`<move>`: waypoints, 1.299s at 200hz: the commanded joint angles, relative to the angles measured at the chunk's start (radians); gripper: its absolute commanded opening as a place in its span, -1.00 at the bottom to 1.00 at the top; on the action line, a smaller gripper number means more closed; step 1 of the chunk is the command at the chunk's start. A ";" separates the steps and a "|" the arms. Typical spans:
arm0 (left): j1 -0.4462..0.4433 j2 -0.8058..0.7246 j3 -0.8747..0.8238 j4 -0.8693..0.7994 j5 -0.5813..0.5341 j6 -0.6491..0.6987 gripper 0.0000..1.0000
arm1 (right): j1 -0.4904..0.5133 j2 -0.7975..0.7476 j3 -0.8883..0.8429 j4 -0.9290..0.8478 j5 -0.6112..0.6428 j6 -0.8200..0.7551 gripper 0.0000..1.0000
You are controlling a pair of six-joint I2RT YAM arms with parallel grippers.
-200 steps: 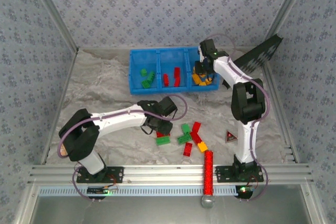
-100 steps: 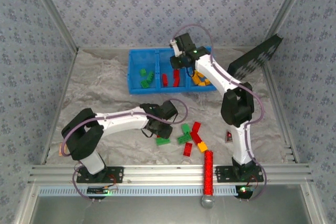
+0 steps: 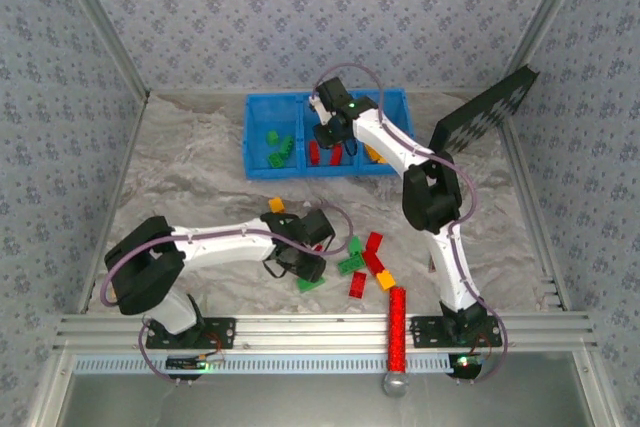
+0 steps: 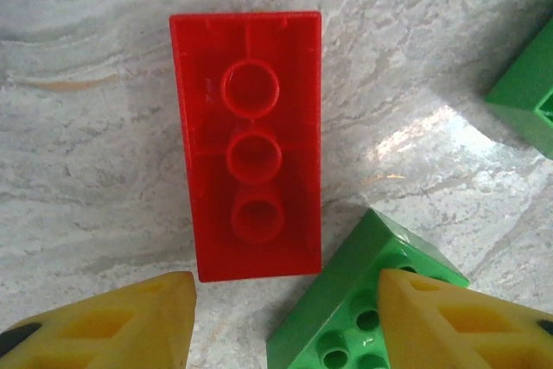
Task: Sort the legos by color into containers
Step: Place the lego in the container, then pick up the lego from the middle-left of the table.
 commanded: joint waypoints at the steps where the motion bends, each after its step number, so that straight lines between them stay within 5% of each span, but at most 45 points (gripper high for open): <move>1: -0.008 -0.042 -0.018 -0.010 0.042 -0.014 0.18 | 0.005 0.020 0.041 -0.033 -0.016 -0.011 -0.36; 103: -0.024 -0.220 -0.122 0.069 0.098 0.036 0.23 | 0.006 0.048 0.049 -0.041 -0.048 0.006 -0.15; 167: -0.046 -0.175 -0.132 0.095 0.099 0.082 0.30 | 0.010 0.037 0.066 -0.074 -0.056 0.010 0.20; 260: -0.120 -0.024 -0.063 0.084 0.019 0.167 0.31 | 0.011 -0.104 0.011 -0.110 -0.078 0.023 0.43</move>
